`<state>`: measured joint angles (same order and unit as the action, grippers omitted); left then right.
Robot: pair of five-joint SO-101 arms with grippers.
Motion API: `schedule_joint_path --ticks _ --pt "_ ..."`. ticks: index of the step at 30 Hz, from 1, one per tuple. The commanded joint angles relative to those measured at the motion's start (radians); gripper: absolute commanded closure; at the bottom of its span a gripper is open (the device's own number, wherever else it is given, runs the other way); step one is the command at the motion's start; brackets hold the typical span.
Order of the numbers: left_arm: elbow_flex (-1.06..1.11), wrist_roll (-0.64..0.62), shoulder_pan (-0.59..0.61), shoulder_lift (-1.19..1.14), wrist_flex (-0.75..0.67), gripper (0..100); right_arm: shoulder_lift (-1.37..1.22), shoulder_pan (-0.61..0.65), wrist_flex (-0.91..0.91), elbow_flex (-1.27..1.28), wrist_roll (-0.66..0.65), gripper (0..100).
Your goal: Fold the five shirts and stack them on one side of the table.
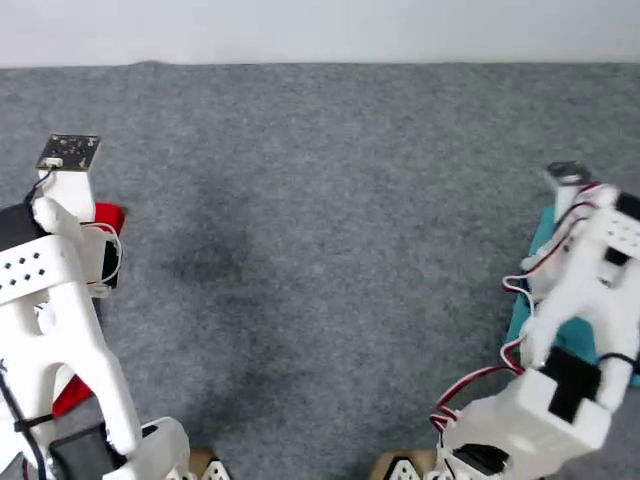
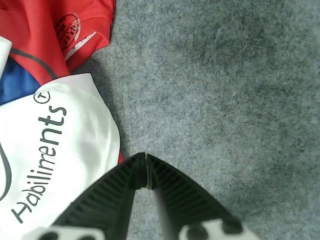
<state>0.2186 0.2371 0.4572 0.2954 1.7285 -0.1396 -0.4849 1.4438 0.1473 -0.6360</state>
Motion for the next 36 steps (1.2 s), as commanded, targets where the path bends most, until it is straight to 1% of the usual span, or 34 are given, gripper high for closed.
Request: schedule_joint_path --ticks 1,4,7,11,14,17,21,26,29,32,36 --pt "-0.004 0.003 0.002 0.037 0.023 100 -0.033 0.028 -0.139 0.068 0.0 98.8" --pt "-0.002 0.003 0.002 0.037 0.023 100 -0.077 0.027 -0.193 0.091 0.0 98.8" --pt "-0.002 0.003 0.002 0.037 0.023 100 -0.077 0.028 -0.182 0.087 0.0 98.8" --pt "-0.002 0.003 0.002 0.037 0.023 100 0.01 0.028 -0.101 0.026 0.0 98.8" --pt "-0.002 0.003 0.002 0.037 0.023 100 0.073 0.027 -0.105 -0.034 0.0 98.8" --pt "-0.002 0.003 0.0 0.037 0.023 100 0.088 0.027 -0.213 -0.061 0.0 98.8" --pt "-0.002 0.003 0.0 0.037 0.023 100 0.064 0.028 -0.44 -0.032 0.0 98.8" --pt "-0.002 0.003 0.0 0.037 0.023 100 -0.091 0.033 -0.74 0.0 0.0 98.8" --pt "-0.002 0.003 -0.026 0.037 0.023 100 -0.2 0.044 -0.831 -0.003 -0.006 98.8" --pt "-0.002 0.0 -0.071 0.037 0.023 100 -0.226 0.05 -0.814 -0.009 -0.003 98.8" --pt "-0.002 -0.002 -0.127 0.037 0.023 100 -0.128 0.054 -0.656 -0.018 -0.002 98.8"
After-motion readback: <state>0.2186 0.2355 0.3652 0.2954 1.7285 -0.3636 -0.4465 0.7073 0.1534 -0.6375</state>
